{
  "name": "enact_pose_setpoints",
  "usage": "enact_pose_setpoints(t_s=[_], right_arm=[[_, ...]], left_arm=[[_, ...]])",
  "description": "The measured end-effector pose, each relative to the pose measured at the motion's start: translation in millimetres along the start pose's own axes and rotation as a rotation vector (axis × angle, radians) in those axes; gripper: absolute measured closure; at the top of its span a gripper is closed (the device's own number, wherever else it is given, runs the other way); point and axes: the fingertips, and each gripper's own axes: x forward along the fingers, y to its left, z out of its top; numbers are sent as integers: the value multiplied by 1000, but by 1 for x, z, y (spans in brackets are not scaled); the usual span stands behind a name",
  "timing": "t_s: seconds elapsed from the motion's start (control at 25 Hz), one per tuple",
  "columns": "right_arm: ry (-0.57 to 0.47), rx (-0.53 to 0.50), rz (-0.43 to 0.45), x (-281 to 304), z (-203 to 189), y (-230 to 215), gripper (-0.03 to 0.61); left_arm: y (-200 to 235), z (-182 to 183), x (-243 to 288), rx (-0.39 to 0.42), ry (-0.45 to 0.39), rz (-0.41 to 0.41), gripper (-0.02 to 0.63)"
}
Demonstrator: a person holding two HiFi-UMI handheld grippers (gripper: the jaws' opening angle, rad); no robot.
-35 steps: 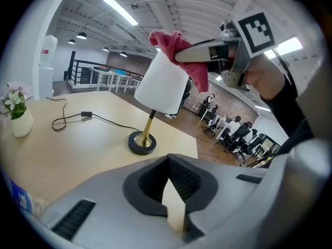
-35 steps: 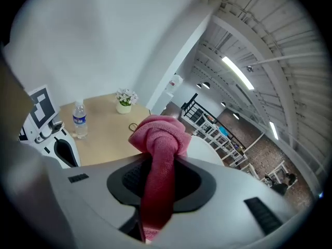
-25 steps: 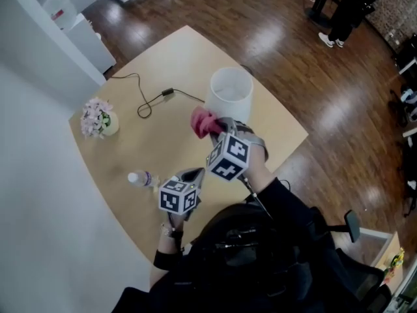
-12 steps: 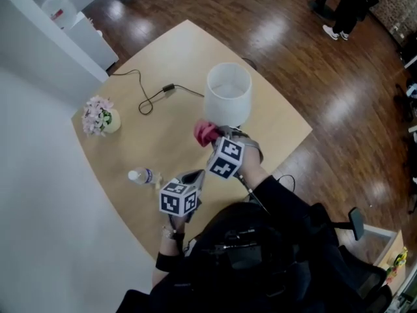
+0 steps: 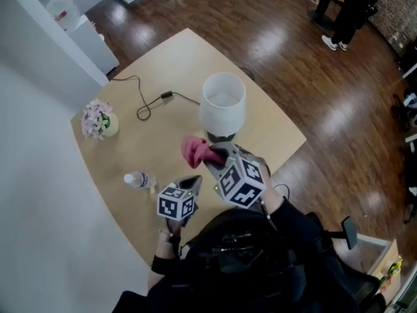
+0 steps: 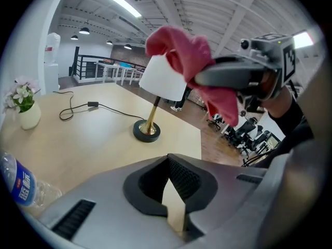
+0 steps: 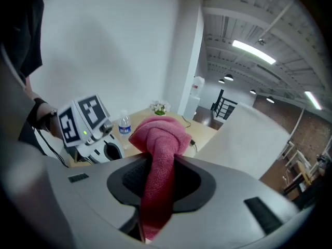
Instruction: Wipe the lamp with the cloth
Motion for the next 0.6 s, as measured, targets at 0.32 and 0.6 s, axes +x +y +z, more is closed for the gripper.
enact_pose_setpoints(t_s=[0.32,0.6], right_arm=[[-72,-41,-67,-68,27,-70,474],[-54,-272,-104,-82,60,-141,474]], left_arm=[[-8,23,12,-2,-41,39,618],[-12,34,25,-40,-53,103,618]])
